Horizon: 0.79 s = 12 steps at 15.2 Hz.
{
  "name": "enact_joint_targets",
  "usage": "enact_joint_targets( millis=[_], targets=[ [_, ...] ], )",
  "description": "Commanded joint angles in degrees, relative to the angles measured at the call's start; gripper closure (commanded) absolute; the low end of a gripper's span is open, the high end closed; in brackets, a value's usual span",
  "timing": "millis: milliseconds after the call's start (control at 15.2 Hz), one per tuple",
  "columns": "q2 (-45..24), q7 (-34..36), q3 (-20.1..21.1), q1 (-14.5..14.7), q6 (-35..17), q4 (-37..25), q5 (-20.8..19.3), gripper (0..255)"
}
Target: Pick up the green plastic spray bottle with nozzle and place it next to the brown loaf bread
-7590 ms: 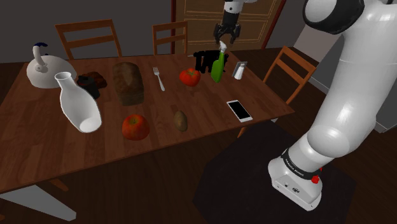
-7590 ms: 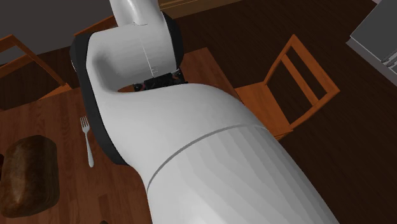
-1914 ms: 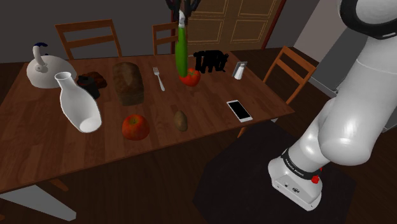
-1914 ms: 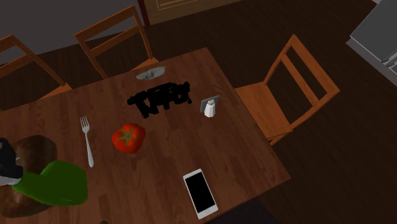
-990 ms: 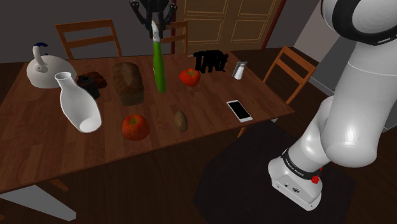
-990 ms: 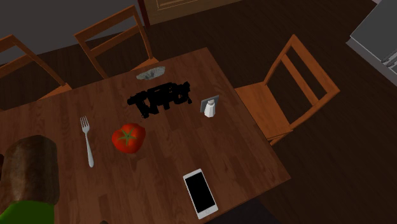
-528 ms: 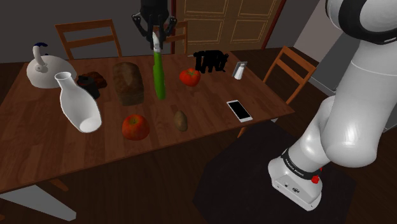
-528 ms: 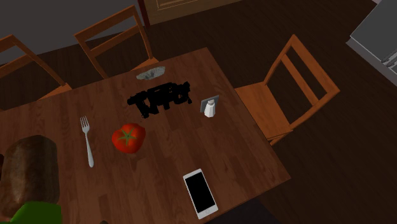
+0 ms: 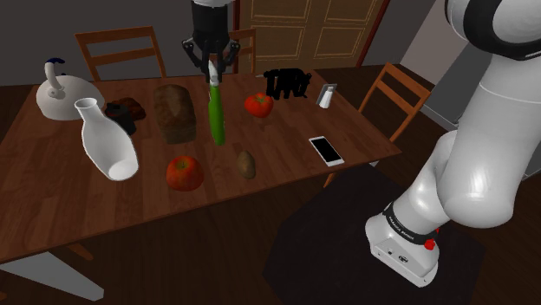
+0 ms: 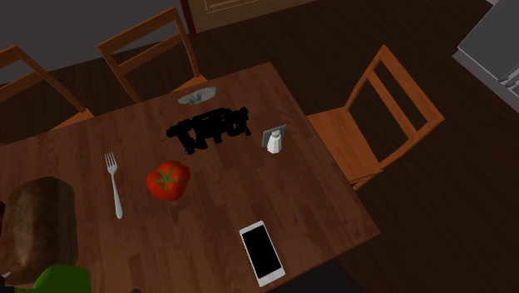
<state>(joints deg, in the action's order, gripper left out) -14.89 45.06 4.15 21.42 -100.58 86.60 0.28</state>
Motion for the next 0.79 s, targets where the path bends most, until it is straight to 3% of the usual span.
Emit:
enact_joint_targets(
  millis=[0,726],
  targets=[
    [0.09,-0.14,-0.05,-0.09,-1.76,1.81,0.02,255],
    [-0.91,-0.23,-0.09,-0.10,-9.85,8.91,-0.03,255]
  ],
)
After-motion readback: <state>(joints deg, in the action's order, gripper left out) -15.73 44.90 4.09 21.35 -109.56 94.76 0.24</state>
